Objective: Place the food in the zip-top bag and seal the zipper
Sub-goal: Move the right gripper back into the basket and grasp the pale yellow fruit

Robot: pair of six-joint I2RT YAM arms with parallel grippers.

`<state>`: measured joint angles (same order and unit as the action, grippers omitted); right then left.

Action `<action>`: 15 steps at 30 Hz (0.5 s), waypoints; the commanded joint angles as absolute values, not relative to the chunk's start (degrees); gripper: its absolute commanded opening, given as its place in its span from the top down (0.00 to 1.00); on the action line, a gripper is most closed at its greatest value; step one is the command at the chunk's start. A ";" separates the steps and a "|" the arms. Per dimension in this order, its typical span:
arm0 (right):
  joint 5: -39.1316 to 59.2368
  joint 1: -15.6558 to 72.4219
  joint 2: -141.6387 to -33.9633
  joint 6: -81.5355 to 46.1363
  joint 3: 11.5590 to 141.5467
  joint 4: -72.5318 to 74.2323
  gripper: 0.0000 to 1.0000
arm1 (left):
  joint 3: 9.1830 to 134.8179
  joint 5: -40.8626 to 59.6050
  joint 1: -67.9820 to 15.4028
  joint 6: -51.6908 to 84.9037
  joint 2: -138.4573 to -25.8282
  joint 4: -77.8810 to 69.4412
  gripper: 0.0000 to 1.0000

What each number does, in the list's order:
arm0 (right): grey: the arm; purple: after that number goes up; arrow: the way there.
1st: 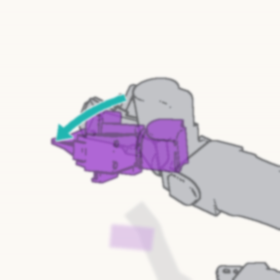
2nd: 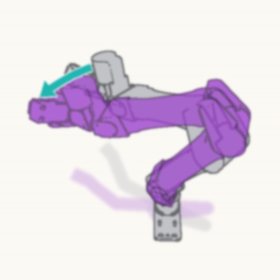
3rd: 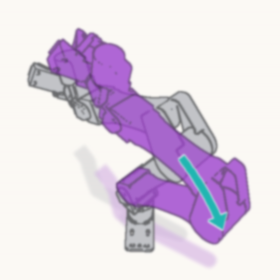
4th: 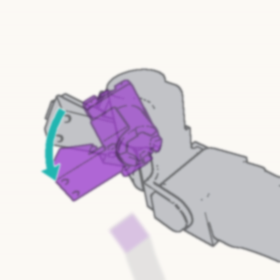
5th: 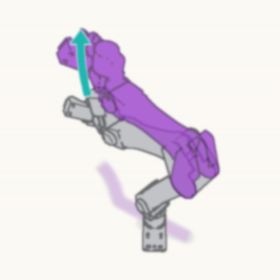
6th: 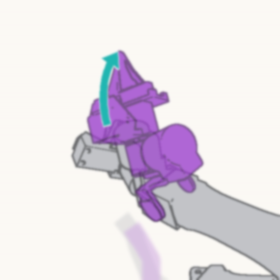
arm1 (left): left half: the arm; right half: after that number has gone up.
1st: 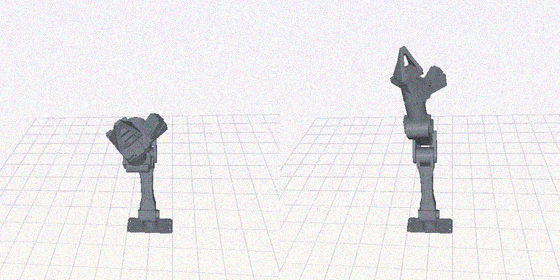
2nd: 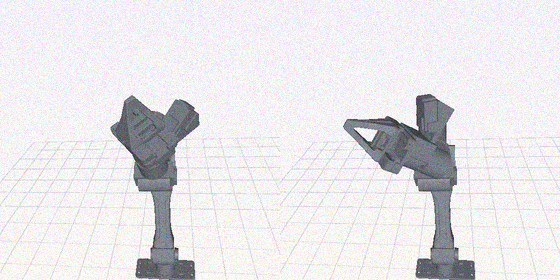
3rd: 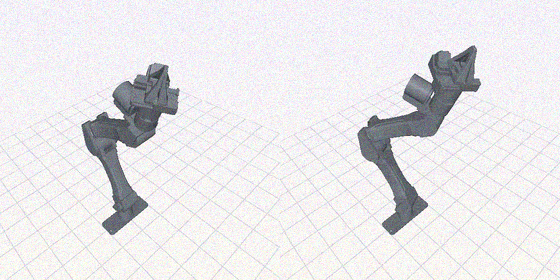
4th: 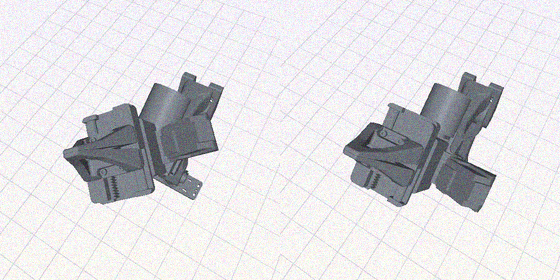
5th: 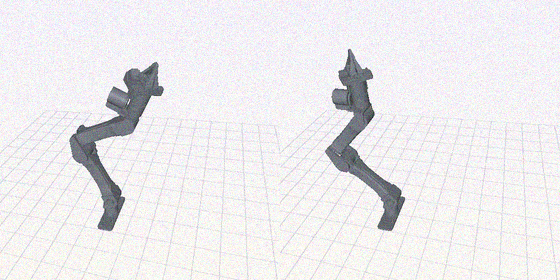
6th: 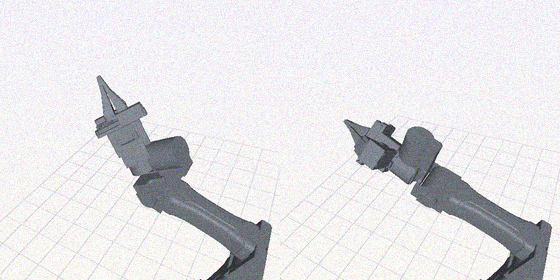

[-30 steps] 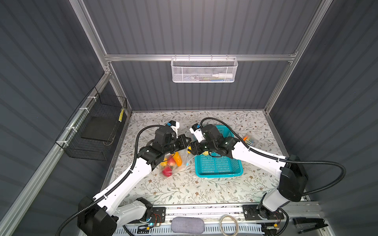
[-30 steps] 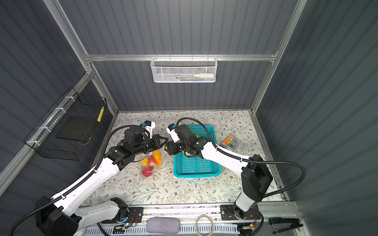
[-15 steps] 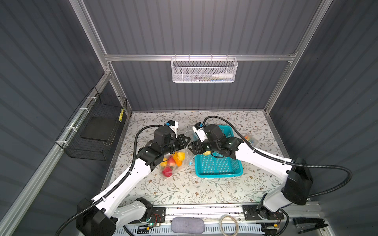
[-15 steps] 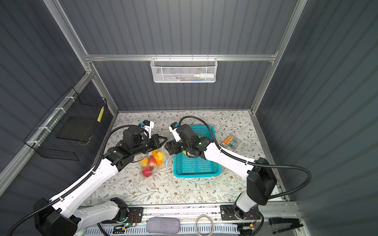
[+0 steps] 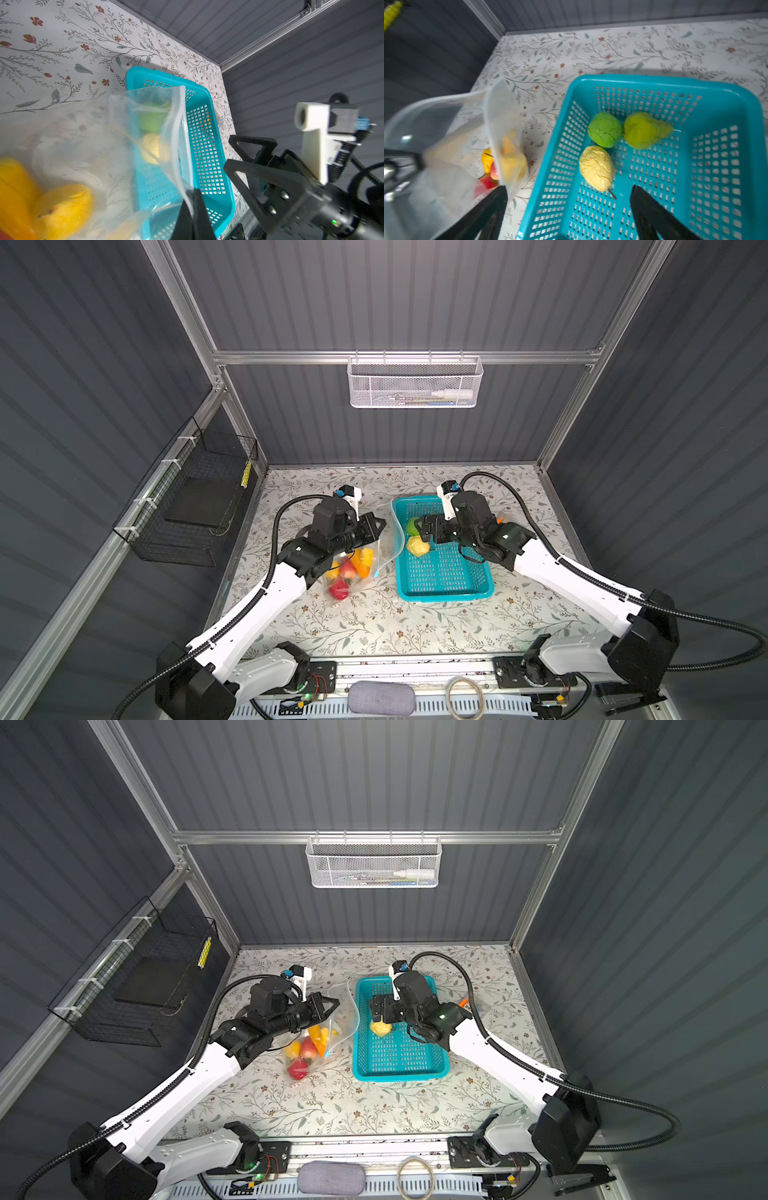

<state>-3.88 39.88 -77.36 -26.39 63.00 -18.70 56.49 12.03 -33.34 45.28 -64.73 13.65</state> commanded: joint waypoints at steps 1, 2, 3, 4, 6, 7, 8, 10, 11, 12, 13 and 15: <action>-3.72 39.10 -79.72 -27.27 60.96 -20.86 0.02 | 56.29 12.09 -33.66 45.35 -64.51 12.83 1.00; -2.78 38.97 -80.96 -25.81 60.93 -20.90 0.01 | 56.26 12.08 -33.64 45.21 -64.57 12.96 1.00; -1.80 38.94 -82.07 -23.82 61.27 -21.12 0.01 | 56.41 12.02 -33.66 45.11 -64.58 13.08 1.00; -0.73 38.93 -83.95 -21.08 62.16 -21.90 0.01 | 56.56 12.02 -33.66 45.08 -64.55 13.32 1.00; -1.22 38.99 -87.94 -16.83 65.01 -26.79 0.01 | 56.72 11.85 -33.63 44.78 -64.46 13.64 1.00; -2.29 39.01 -90.08 -14.86 66.69 -28.97 0.01 | 56.82 11.73 -33.66 44.67 -64.42 13.80 1.00; -3.50 38.98 -92.02 -13.14 67.77 -30.34 0.01 | 56.85 11.51 -33.70 44.54 -64.25 13.97 1.00; -5.43 39.00 -95.01 -10.52 69.69 -32.10 0.01 | 56.86 11.23 -33.66 44.48 -64.08 14.23 1.00; -6.44 38.98 -96.35 -9.49 70.60 -32.59 0.01 | 56.86 11.11 -33.66 44.40 -64.05 14.20 1.00; -6.99 38.96 -97.34 -8.97 71.24 -32.62 0.01 | 56.85 11.03 -33.66 44.48 -64.01 14.24 1.00; -7.30 39.00 -98.40 -8.39 71.86 -32.43 0.01 | 56.84 10.99 -33.66 44.47 -64.00 14.21 1.00; -6.52 38.99 -100.39 -7.58 73.14 -31.97 0.01 | 56.91 10.94 -33.66 44.47 -64.08 14.23 1.00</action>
